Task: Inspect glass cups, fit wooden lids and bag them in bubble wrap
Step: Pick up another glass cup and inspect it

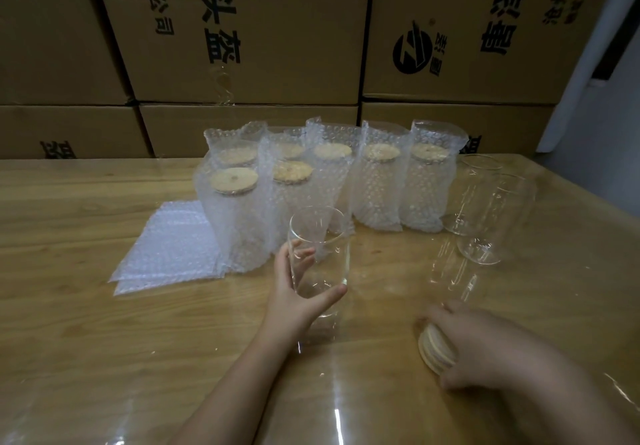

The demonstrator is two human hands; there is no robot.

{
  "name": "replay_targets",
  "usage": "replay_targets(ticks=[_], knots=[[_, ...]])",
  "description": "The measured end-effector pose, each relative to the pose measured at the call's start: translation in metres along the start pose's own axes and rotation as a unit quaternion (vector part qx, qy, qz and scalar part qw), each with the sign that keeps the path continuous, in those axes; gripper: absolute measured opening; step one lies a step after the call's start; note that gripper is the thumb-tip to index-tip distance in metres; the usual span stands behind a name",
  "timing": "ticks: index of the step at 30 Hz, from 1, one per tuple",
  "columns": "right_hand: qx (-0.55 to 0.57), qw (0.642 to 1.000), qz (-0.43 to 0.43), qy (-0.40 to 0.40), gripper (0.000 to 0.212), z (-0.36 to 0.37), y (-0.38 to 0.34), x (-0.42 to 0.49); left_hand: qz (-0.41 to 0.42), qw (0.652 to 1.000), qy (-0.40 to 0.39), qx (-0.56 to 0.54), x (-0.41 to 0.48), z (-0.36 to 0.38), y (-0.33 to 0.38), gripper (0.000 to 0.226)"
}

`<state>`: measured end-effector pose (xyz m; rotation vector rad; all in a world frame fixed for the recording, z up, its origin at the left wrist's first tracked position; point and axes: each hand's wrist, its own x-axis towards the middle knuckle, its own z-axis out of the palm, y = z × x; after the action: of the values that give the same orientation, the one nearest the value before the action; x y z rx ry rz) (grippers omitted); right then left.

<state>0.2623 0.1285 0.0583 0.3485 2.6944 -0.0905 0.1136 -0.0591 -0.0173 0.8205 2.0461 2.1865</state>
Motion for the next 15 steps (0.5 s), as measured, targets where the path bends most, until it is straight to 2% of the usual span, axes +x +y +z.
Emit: replay_targets(ticks=[4, 10, 15], knots=[[0.018, 0.999, -0.025, 0.008, 0.065, -0.003, 0.006, 0.013, -0.004, 1.0, 0.004, 0.003, 0.0, 0.0, 0.0, 0.082], [0.039, 0.994, -0.046, 0.096, 0.084, -0.013, -0.005, 0.057, -0.017, 1.0, 0.008, 0.009, 0.001, 0.0, -0.002, 0.078], [0.043, 0.994, -0.026, 0.093, 0.08, -0.031, -0.013, 0.078, -0.012, 1.0, 0.011, 0.012, 0.002, 0.001, -0.004, 0.079]])
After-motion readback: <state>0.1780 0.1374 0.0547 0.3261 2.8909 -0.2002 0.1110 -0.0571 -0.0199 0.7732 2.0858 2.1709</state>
